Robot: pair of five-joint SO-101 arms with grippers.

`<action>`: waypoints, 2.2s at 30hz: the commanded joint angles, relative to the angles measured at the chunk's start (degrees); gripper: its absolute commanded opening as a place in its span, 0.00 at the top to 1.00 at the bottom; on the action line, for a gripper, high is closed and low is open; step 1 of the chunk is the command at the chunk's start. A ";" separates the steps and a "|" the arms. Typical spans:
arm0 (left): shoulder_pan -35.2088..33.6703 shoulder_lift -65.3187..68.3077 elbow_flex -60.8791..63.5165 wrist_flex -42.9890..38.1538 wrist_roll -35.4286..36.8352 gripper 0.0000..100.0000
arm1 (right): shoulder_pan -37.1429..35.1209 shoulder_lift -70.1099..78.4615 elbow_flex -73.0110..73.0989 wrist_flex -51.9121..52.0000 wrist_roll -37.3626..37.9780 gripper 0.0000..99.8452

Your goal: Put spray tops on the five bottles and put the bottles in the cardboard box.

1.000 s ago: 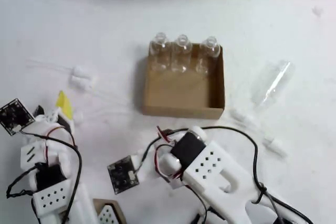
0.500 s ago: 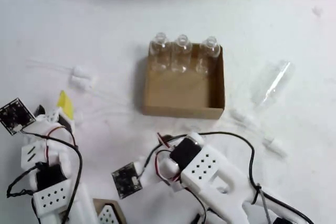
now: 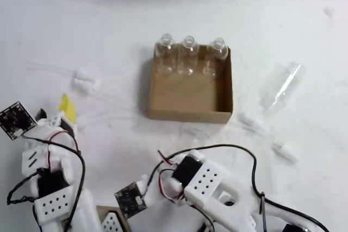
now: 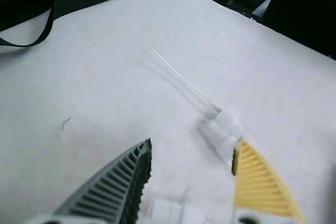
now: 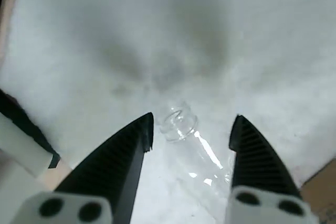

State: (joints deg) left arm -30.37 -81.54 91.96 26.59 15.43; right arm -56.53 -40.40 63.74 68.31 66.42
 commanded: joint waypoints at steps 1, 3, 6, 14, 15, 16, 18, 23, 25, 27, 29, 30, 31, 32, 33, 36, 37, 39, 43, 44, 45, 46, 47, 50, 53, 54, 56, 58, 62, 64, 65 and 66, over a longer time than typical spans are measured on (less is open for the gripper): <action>0.75 -1.10 -0.53 -1.58 -0.62 0.76 | -0.31 -0.40 0.09 -0.75 -0.79 0.80; 0.75 -1.10 -0.53 -1.58 -0.62 0.76 | -0.31 -0.40 0.35 -1.89 -0.79 0.79; 0.75 -1.10 -0.53 -1.58 -0.62 0.76 | -0.31 1.19 0.70 -3.38 -0.79 0.77; 0.75 -1.10 -0.53 -1.58 -0.62 0.76 | 4.88 12.00 -3.52 -8.92 -0.88 0.78; 0.75 -1.10 -0.53 -1.58 -0.62 0.76 | 5.05 12.79 -4.13 -8.92 -0.88 0.78; 0.75 -1.10 -0.53 -1.58 -0.62 0.76 | 5.14 13.58 -4.92 -8.84 -0.88 0.78; 0.75 -1.10 -0.53 -1.58 -0.62 0.76 | 5.14 14.11 -5.89 -8.84 -0.97 0.78; 0.75 -1.10 -0.53 -1.58 -0.62 0.76 | 5.32 14.11 -8.53 -9.27 -2.55 0.78; 0.75 -1.10 -0.53 -1.58 -0.62 0.76 | 5.76 14.37 -9.67 -9.36 -2.81 0.78; 0.75 -1.10 -0.53 -1.58 -0.62 0.76 | 6.90 14.64 -11.08 -9.36 -2.81 0.78; 0.75 -1.10 -0.53 -1.58 -0.62 0.76 | 8.84 14.73 -12.75 -9.36 -2.81 0.78; 0.75 -1.10 -0.53 -1.58 -0.62 0.76 | 9.71 14.73 -13.71 -9.36 -2.81 0.78; 0.75 -1.10 -0.53 -1.58 -0.62 0.76 | 10.59 14.73 -14.42 -9.36 -2.81 0.78; 0.75 -1.10 -0.53 -1.58 -0.62 0.76 | 11.38 14.73 -15.03 -9.36 -2.81 0.78; 0.75 -1.10 -0.53 -1.49 -0.62 0.76 | 11.91 14.73 -15.47 -9.36 -2.81 0.78; 0.75 -1.10 -0.53 -1.49 -0.62 0.76 | 11.65 14.29 -15.56 -8.22 -2.73 0.78; 0.75 -1.10 -0.53 -1.49 -0.62 0.76 | 10.51 14.20 -15.56 -6.90 -2.64 0.78; 0.75 -1.10 -0.53 -1.49 -0.62 0.76 | 7.69 14.20 -15.47 -4.35 -1.41 0.78; 0.75 -1.10 -0.53 -1.49 -0.62 0.76 | 5.41 14.73 -15.38 -4.88 -0.26 0.78; 0.75 -1.10 -0.53 -1.49 -0.62 0.76 | 5.41 14.81 -15.30 -5.67 -0.26 0.78; 0.75 -1.10 -0.53 -1.49 -0.62 0.76 | 5.41 14.81 -15.30 -5.93 -0.26 0.78; 0.75 -1.10 -0.53 -1.49 -0.62 0.76 | 5.41 14.81 -15.30 -6.02 -0.18 0.78; 0.75 -1.10 -0.53 -1.49 -0.62 0.76 | 5.41 14.81 -15.21 -6.11 -0.18 0.78; 0.75 -1.10 -0.53 -1.49 -0.62 0.76 | 5.49 14.81 -14.24 -6.90 0.44 0.79; 0.75 -1.10 -0.53 -1.49 -0.62 0.76 | 5.67 14.81 -11.43 -9.80 0.79 0.87; 0.75 -1.10 -0.53 -1.49 -0.62 0.76 | 5.67 14.81 -10.73 -10.59 0.70 0.89; 0.75 -1.10 -0.53 -1.49 -0.62 0.76 | 5.67 14.73 -10.02 -11.03 0.62 0.93; 0.75 -1.10 -0.53 -1.49 -0.62 0.76 | 5.67 14.73 -10.02 -10.68 0.70 0.92; 0.75 -1.10 -0.53 -1.49 -0.62 0.76 | 5.67 14.73 -9.76 -10.77 0.79 0.89; 0.75 -1.10 -0.53 -1.49 -0.62 0.76 | 6.29 14.81 -9.76 -10.86 0.79 0.89; 0.75 -1.10 -0.53 -1.49 -0.62 0.76 | 6.55 14.81 -9.76 -10.95 0.79 0.89; 0.75 -1.10 -0.53 -1.49 -0.62 0.76 | 6.99 14.81 -9.76 -10.95 0.79 0.89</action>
State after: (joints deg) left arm -30.37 -81.54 91.96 26.59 15.43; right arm -50.55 -25.63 54.15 58.20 66.51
